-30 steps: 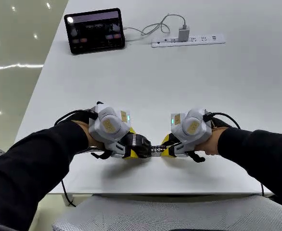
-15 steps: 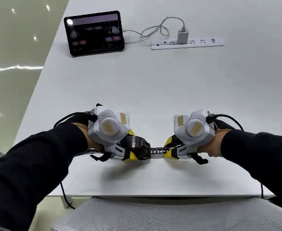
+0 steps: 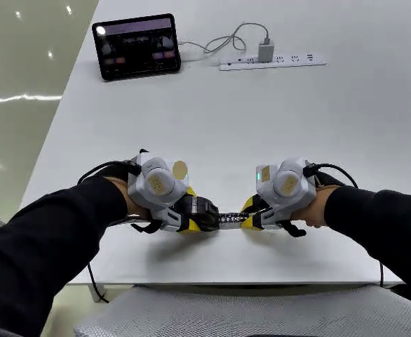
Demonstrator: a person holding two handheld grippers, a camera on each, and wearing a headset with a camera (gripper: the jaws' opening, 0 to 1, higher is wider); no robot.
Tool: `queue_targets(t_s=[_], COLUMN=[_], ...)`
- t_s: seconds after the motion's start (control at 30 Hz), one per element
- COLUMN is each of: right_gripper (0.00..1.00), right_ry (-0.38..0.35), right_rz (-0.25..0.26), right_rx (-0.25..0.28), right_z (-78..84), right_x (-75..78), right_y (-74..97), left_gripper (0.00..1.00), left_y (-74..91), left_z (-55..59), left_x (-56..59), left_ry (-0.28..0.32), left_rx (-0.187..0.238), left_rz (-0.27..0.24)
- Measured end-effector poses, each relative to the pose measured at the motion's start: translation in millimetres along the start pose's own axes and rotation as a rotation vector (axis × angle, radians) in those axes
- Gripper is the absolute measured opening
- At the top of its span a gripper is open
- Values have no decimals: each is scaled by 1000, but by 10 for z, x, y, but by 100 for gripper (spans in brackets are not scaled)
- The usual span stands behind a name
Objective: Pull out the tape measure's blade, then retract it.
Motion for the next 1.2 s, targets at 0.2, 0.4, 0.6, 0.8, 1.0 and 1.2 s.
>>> queue_targets(t_s=[0.2,0.4,0.6,0.8,1.0,1.2], right_gripper=[10,10,10,10,10,10], right_ry=[-5,-8,-10,-9,-12,-15], right_rz=[1,4,5,8,9,9], right_rx=[3,1,2,1,1,2], right_z=[15,54,77,98,106,124], right_x=[-4,-11,-18,-24,-28,-31], right_y=[12,44,65,84,90,102], left_gripper=[33,33,33,33,33,33], left_y=[1,2,5,2,1,0], left_z=[2,1,0,1,1,-1], left_x=[1,2,3,2,2,3], left_ry=[0,0,0,1,0,-1], left_rx=[0,-1,-1,-1,-2,-1], left_rz=[-1,-1,-2,-1,-2,-1])
Point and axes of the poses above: the centre of the closed fingertips' face, and the gripper's own axes: y roughly backward along the fingers, x roughly to its right, z roughly out of its underside, the point moved 1 cm from there along y, roughly backward along the fingers, and after that the axes turned 15 degrees about -z, right-handed, at the moved point
